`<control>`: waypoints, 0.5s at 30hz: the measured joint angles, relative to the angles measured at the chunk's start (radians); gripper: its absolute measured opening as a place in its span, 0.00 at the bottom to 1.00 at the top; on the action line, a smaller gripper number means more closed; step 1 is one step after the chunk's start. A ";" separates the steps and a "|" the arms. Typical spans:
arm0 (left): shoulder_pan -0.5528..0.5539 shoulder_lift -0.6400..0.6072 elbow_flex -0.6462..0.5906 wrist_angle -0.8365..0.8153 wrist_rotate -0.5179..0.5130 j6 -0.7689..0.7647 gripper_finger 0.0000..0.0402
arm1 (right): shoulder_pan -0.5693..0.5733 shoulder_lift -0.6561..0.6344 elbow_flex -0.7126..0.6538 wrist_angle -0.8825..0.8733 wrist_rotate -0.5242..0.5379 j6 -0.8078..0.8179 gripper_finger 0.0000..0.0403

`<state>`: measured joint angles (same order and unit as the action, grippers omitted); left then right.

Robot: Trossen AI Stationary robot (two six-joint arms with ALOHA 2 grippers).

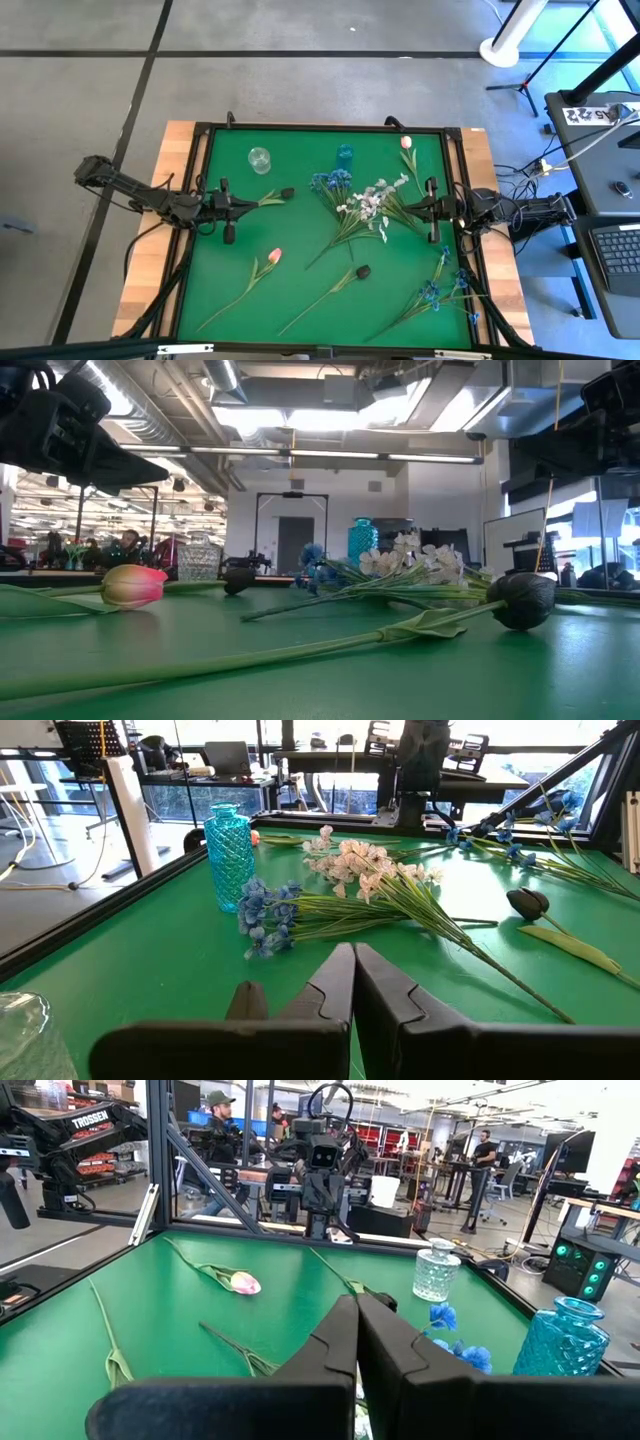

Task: Sort flowers into vase by color
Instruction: Put the top pink tulip into the blue vase

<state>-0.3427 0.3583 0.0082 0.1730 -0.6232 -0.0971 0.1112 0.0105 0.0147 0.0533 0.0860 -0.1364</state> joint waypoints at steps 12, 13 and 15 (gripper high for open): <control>0.000 0.000 0.000 0.000 0.000 0.000 0.00 | 0.000 0.000 0.000 0.001 0.026 -0.027 0.01; 0.000 0.000 0.000 0.000 0.000 0.000 0.00 | 0.000 0.000 0.000 0.001 0.027 -0.027 0.01; 0.000 0.000 0.000 0.000 0.000 0.000 0.00 | 0.000 0.000 0.000 -0.001 0.035 -0.027 0.01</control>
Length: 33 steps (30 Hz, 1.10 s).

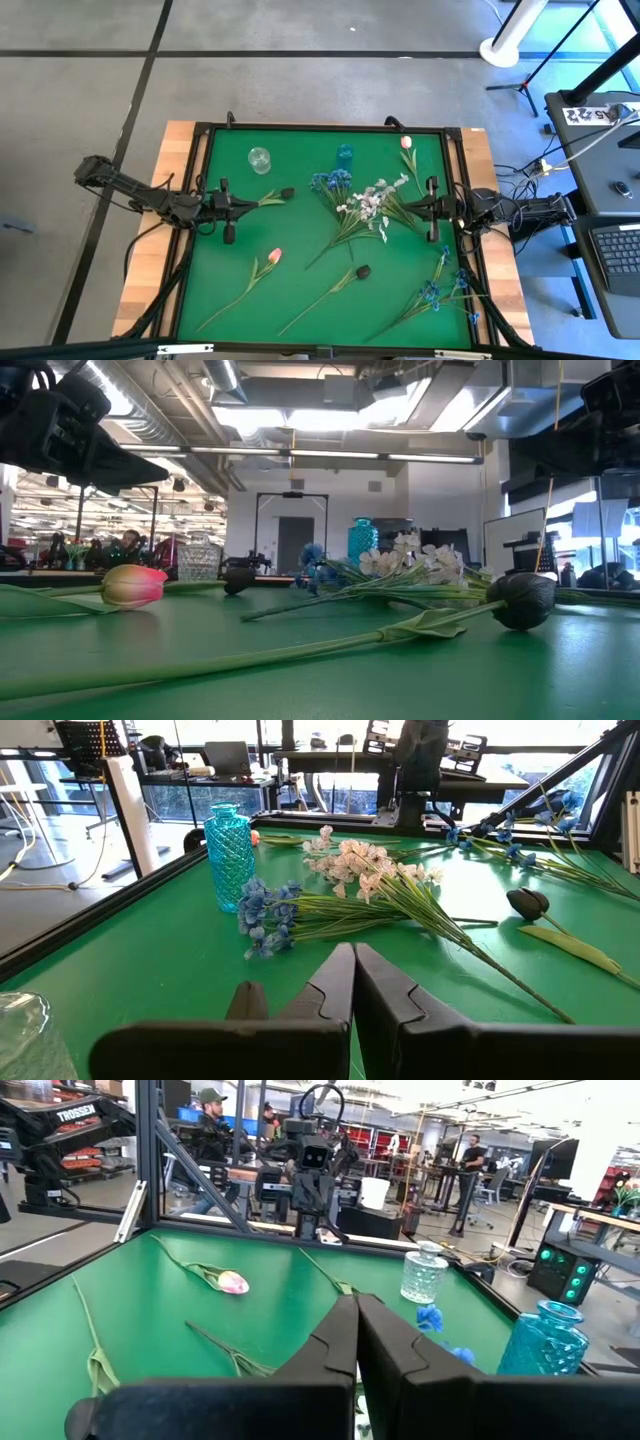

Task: Sort flowers into vase by color
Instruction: Put the top pink tulip into the blue vase

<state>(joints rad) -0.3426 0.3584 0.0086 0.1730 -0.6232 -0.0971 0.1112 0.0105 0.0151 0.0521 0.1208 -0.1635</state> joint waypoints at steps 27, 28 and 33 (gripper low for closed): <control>0.000 0.000 0.000 0.000 0.000 0.000 0.00 | 0.000 0.014 0.001 -0.024 0.043 0.012 0.01; 0.000 0.000 0.000 0.000 0.000 0.000 0.00 | 0.000 0.014 0.001 -0.024 0.043 0.012 0.01; 0.000 0.000 0.000 0.000 0.000 0.000 0.00 | 0.000 0.014 0.001 -0.012 0.075 -0.003 0.01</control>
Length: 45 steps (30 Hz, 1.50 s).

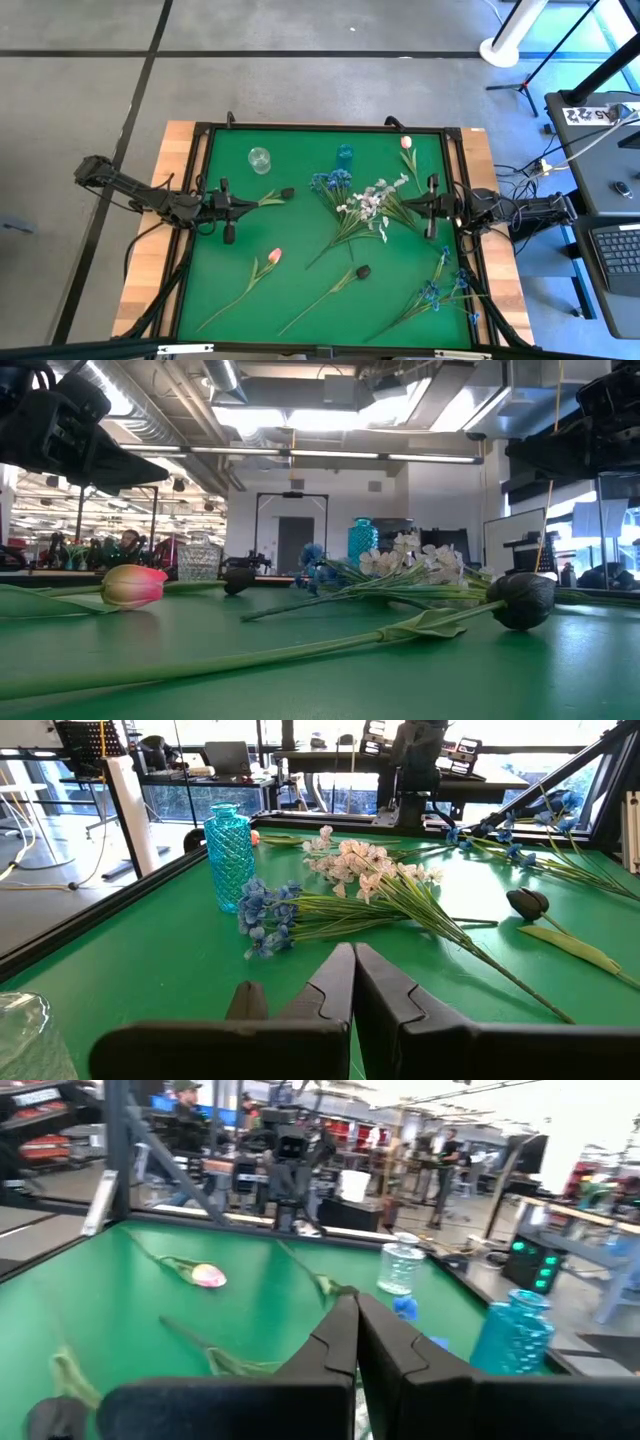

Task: Sort flowers into vase by color
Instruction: Put the top pink tulip into the blue vase

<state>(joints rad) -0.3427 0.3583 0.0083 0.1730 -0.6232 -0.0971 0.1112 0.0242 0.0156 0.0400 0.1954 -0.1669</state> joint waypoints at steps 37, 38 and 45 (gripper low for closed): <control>0.000 0.000 0.000 0.000 0.000 0.000 0.00 | -0.001 0.388 0.449 -0.615 0.581 0.632 0.01; 0.000 0.000 0.000 0.000 0.000 0.000 0.00 | -0.007 0.423 0.450 -0.617 0.585 0.650 0.01; 0.000 0.000 0.000 0.000 0.000 0.000 0.00 | -0.212 0.662 0.519 -0.624 0.411 0.713 0.01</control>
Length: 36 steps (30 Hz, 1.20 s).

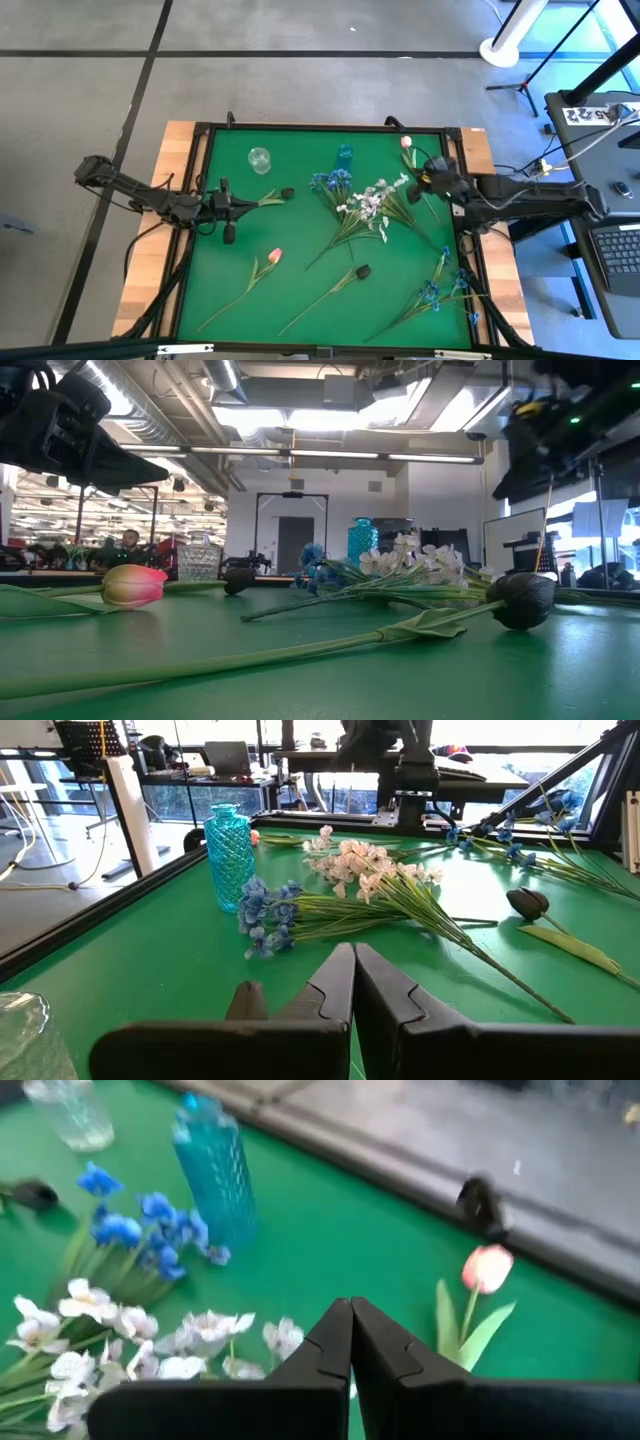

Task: Sort flowers into vase by color
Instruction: Put the top pink tulip into the blue vase

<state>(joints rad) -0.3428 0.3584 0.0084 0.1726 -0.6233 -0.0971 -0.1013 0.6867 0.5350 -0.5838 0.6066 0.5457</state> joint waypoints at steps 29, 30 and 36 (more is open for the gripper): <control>0.000 0.000 0.000 0.000 0.000 0.000 0.00 | -0.639 0.632 0.140 -0.160 -0.504 -0.234 0.31; 0.000 0.000 0.000 0.000 0.000 0.000 0.00 | -0.639 0.645 0.140 -0.143 -0.512 -0.234 0.33; 0.000 0.000 0.000 0.000 0.000 0.000 0.00 | -0.639 0.705 0.140 -0.034 -0.489 -0.238 0.44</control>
<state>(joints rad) -0.3426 0.3584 0.0082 0.1726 -0.6231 -0.0971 -0.7406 1.3913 0.6750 -0.6177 0.1174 0.3077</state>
